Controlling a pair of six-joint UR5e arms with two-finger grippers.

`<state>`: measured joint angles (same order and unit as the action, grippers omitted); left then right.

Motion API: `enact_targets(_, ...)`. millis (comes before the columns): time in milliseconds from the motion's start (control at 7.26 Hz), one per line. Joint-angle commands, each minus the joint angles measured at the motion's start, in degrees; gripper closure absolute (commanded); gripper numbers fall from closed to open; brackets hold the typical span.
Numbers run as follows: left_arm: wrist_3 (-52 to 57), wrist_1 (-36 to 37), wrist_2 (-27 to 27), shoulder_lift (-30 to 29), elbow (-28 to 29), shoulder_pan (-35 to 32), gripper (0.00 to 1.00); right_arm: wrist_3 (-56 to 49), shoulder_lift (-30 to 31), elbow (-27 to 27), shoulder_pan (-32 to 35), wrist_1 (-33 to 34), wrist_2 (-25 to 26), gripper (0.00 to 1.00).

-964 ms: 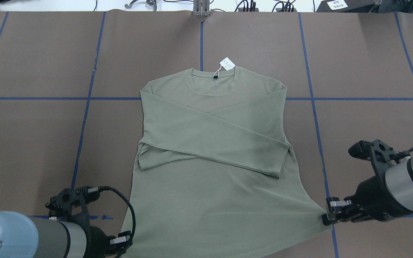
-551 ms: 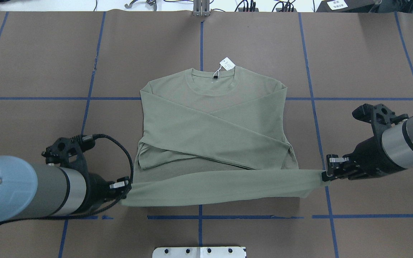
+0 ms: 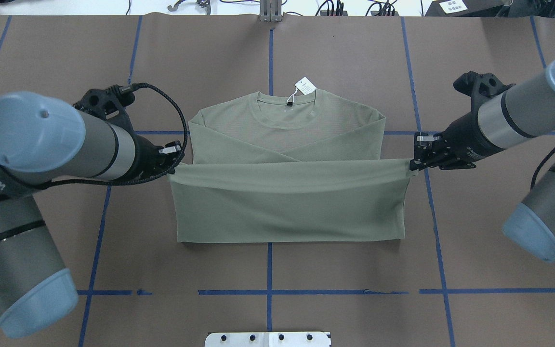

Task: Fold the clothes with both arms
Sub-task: 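Fold the hem with both grippers up toward the collar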

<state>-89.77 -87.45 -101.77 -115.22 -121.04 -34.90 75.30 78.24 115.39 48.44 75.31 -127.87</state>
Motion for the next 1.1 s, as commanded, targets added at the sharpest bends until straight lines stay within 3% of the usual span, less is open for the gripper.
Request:
enact_targets(0,3.63,-9.78,-0.18,-2.11,11.63,-5.94,1.00,0.11,-6.93,-8.30,1.83,0.01,1.65,1.00)
enact_targets(413,3.02,-24.06,0.08,-6.49,30.28,-6.05,1.00,-0.06,-13.00,-18.86,2.09,0.01,5.87,1.00)
enact_targets(689,2.06,-28.11,0.34,-6.95,35.06,-5.88,1.00,-0.15,-17.22,-24.66,2.18,0.01,6.32,1.00)
enact_targets(964,2.05,-28.22,0.34,-8.09,36.31,-5.96,1.00,-0.15,-19.08,-27.31,2.01,0.01,7.98,1.00)
